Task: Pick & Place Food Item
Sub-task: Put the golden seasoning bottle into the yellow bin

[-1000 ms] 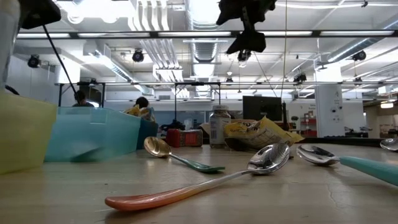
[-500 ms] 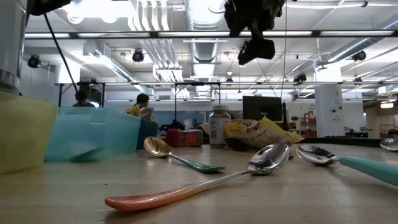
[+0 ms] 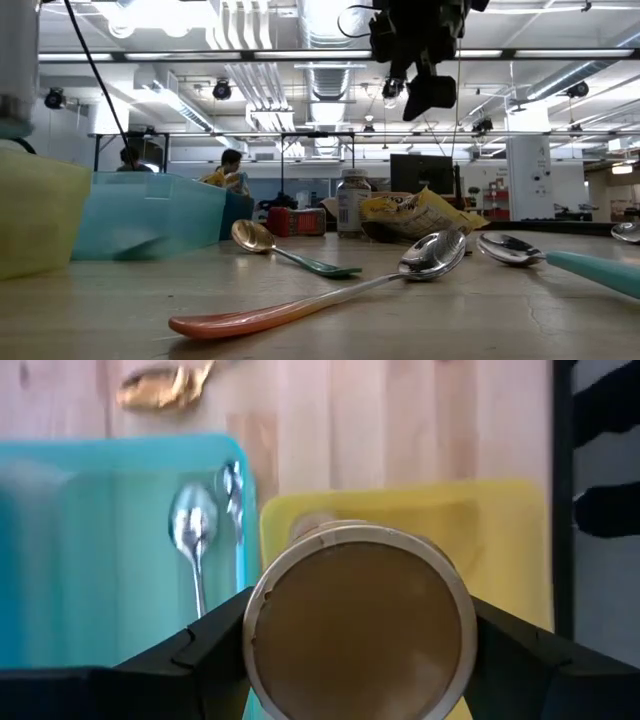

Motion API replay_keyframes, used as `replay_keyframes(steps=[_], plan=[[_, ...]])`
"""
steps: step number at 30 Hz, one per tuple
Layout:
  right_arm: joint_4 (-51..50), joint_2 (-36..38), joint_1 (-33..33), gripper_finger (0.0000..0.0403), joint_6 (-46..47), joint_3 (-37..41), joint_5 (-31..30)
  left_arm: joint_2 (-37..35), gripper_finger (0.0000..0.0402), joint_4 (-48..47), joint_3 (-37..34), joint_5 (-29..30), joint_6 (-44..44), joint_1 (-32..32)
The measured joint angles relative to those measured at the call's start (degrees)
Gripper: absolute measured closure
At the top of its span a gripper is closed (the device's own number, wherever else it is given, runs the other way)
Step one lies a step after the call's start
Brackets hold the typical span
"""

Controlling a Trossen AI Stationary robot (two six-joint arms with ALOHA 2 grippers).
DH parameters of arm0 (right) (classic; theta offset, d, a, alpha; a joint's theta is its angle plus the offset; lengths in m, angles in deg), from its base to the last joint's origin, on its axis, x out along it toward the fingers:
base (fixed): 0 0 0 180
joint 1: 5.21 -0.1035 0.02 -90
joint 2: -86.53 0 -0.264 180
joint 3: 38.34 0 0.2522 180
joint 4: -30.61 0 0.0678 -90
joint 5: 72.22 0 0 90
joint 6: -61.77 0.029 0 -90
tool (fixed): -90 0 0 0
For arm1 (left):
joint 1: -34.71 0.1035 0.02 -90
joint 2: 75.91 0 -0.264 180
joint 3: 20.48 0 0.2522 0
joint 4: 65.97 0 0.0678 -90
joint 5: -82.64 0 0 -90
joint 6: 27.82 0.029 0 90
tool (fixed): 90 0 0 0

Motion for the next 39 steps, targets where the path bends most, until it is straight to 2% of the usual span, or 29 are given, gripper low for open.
replay_keyframes(steps=[6, 11, 18, 31, 39], plan=[[0.2, 0.2, 0.0, 0.0059, -0.2, 0.7, 0.0, 0.1, 0.0127, -0.4, -3.9, -4.6, -4.6, -0.3], [0.3, 0.2, 0.0, 0.0059, -0.7, 0.7, 0.0, 0.1, 0.0127, 0.7, -6.0, -5.1, -7.2, -1.2], [0.3, 0.2, 0.0, 0.0059, -1.1, 0.7, 0.0, 0.1, 0.0127, 9.0, -11.1, -5.8, -10.4, -1.3], [0.5, 0.2, 0.0, 0.0059, -2.5, 0.7, 0.0, 0.1, 0.0127, 11.4, -15.7, -5.0, -14.9, -1.2], [0.5, 0.2, 0.0, 0.0059, -3.2, 0.7, 0.0, 0.1, 0.0127, 11.8, -17.1, -1.5, -16.5, -1.2]])
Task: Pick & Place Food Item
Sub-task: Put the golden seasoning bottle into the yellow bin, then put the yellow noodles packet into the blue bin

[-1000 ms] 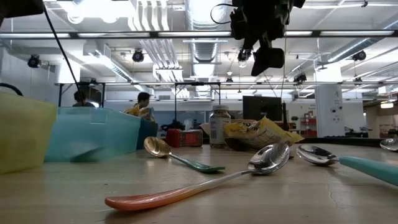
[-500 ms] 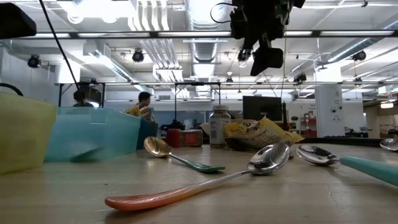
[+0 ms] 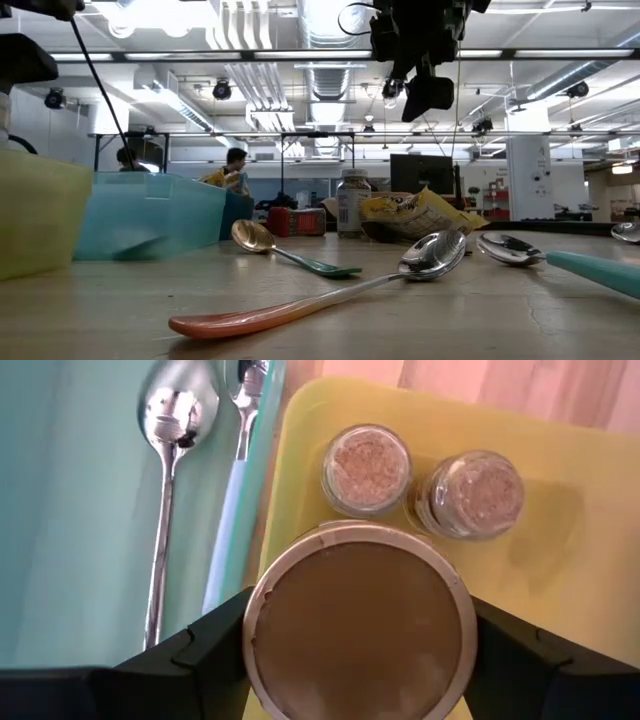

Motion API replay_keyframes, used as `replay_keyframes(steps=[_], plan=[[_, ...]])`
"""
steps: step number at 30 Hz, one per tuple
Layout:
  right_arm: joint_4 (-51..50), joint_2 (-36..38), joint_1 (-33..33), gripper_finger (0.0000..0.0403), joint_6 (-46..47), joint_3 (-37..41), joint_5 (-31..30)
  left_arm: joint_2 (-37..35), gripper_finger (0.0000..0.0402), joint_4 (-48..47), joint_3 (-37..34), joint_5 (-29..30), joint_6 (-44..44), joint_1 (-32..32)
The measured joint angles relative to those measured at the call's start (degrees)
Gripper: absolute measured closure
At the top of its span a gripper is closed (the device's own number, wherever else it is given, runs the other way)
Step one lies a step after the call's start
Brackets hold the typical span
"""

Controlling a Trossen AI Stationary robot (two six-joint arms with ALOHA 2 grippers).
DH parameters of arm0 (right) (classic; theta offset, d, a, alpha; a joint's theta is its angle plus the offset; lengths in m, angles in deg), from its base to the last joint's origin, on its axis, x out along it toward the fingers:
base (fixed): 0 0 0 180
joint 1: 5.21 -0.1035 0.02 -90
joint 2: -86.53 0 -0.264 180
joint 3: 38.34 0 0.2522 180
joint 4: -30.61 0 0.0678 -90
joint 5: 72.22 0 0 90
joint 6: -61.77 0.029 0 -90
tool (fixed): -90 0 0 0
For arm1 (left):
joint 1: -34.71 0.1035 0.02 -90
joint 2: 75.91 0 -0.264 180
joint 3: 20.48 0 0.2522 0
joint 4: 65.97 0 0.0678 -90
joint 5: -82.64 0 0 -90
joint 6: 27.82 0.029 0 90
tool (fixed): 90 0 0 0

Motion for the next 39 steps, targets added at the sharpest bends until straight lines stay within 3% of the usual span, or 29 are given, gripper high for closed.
replay_keyframes(steps=[10, 16, 19, 29, 35, 39], plan=[[0.0, 0.0, 0.0, 0.0059, -0.2, 0.0, 0.0, -0.2, 0.0125, 0.9, -1.4, 0.6, 0.8, 0.0], [0.0, 0.0, 0.0, 0.0059, -0.2, 0.0, -0.1, 0.1, 0.0032, 1.5, -1.8, 0.5, 0.8, 0.1], [0.0, 0.0, 0.0, 0.0059, -0.2, 0.0, -0.1, 0.0, 0.0011, 1.5, -1.7, 0.1, -0.1, 0.2], [-0.2, 0.0, 0.0, 0.0059, -0.7, 0.0, -3.4, -0.7, 0.0027, 0.7, 0.4, -10.2, -2.2, 3.4], [-0.4, 0.0, 0.1, 0.0059, -3.2, 0.0, -6.0, -1.5, 0.0027, -6.0, 5.3, -9.6, -1.9, 4.3], [-2.5, 0.0, -0.5, 0.0059, -6.2, 0.1, -14.6, -2.3, 0.0027, -12.5, 8.6, -7.0, -2.2, 4.3]])
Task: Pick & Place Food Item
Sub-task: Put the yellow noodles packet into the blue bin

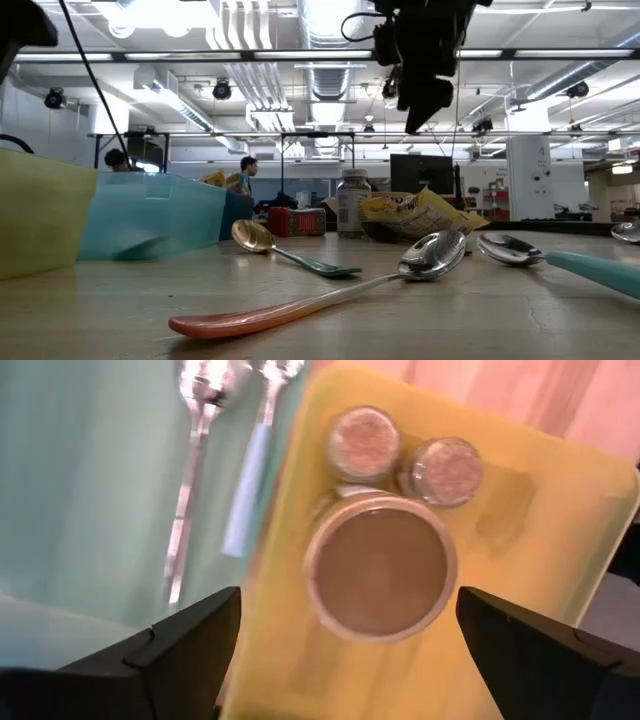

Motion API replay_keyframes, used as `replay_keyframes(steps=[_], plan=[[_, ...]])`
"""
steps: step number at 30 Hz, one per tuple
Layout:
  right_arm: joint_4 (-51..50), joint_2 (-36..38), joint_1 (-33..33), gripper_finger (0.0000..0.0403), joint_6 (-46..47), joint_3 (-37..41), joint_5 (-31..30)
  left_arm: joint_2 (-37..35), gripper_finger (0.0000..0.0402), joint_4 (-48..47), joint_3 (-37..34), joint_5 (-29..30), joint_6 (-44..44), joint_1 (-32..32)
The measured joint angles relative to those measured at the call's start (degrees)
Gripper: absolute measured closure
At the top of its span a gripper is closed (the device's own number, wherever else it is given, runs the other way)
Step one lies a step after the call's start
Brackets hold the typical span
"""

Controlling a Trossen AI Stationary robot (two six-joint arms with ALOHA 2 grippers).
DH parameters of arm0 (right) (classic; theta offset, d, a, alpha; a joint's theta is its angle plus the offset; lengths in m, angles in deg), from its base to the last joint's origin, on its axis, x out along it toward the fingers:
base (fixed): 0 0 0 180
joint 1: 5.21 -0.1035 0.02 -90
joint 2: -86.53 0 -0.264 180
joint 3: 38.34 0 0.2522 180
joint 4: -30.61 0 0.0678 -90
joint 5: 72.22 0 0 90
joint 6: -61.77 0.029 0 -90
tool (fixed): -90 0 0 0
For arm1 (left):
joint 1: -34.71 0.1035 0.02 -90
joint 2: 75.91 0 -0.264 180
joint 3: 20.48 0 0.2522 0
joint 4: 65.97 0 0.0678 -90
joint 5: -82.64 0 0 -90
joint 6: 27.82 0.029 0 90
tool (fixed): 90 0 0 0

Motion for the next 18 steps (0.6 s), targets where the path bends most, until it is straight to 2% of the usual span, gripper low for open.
replay_keyframes(steps=[4, 7, 13, 15, 18], plan=[[-0.4, -0.1, -1.7, 0.0059, -3.3, 0.3, -7.7, -1.5, 0.0026, -2.1, 2.1, 5.3, -1.7, 0.1], [-0.2, -0.1, -3.5, 0.0060, -4.1, 0.5, -11.6, -3.3, 0.0026, -2.1, 2.1, 11.2, -6.8, 0.7], [1.5, -0.1, -4.9, 0.0085, -3.6, 3.4, -12.9, -6.4, 0.0026, 0.2, 2.0, 21.3, -16.5, 4.0], [3.1, -0.1, -5.3, 0.0102, -3.6, 5.2, -12.6, -7.4, 0.0026, 4.1, 2.0, 23.6, -15.2, 5.9], [7.3, -0.1, -6.2, 0.0129, -3.7, 8.1, -12.4, -8.6, 0.0026, 11.8, 2.0, 23.8, -9.1, 9.7]])
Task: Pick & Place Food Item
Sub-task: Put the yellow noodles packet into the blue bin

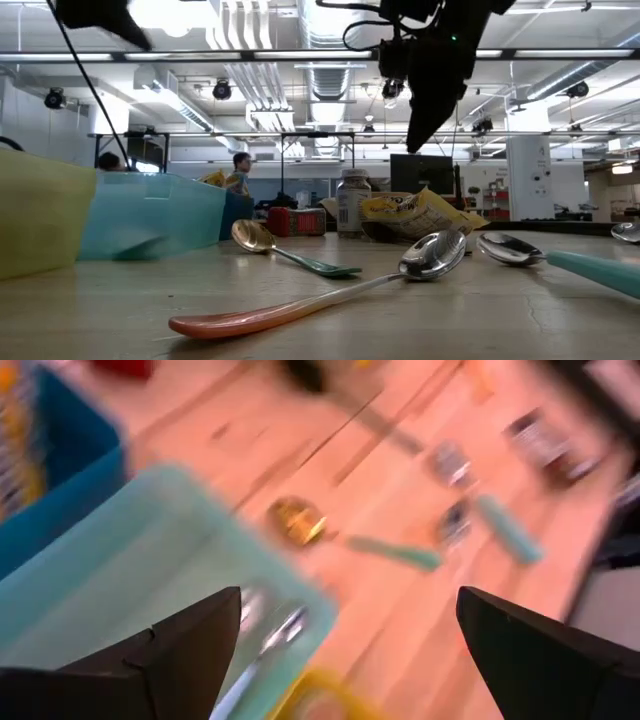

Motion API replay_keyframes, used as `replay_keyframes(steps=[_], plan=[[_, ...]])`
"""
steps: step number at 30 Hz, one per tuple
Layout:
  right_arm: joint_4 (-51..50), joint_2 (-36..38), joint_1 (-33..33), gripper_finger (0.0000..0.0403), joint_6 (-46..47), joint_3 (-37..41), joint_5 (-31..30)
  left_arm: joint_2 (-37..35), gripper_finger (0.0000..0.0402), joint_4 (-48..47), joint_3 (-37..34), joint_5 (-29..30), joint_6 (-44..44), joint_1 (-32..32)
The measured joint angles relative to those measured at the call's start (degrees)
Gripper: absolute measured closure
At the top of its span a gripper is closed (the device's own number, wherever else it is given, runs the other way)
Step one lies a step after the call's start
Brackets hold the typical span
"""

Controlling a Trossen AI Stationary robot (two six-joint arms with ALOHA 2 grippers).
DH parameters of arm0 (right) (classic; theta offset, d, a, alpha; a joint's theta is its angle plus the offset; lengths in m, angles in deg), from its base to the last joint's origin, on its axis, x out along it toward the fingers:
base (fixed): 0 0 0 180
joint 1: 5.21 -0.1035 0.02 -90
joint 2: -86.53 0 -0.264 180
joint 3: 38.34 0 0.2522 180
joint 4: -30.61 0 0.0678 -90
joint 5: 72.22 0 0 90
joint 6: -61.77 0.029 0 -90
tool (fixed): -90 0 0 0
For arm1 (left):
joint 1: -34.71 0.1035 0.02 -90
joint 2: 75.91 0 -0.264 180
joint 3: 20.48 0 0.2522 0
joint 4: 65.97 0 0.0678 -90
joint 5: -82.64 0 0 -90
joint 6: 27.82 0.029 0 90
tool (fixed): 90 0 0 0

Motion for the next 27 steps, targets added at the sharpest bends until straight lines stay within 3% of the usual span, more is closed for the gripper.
replay_keyframes(steps=[4, 12, 20, 27], plan=[[4.1, 0.0, -1.4, 0.0160, -1.0, 3.3, 0.0, -0.3, 0.0026, 7.1, 0.0, -3.0, 4.9, 5.5], [5.7, 0.0, -3.3, 0.0196, -2.4, 7.7, -0.7, -0.4, 0.0026, 8.2, -0.1, -7.1, 11.3, 12.0], [8.2, 0.0, -4.3, 0.0200, -9.0, 9.8, -9.8, -0.4, 0.0026, 8.7, -0.1, -11.0, 14.0, 17.6], [10.7, 0.0, -5.0, 0.0200, -14.6, 11.0, -9.9, -0.4, 0.0026, 8.7, -0.1, -12.3, 15.3, 20.8]])
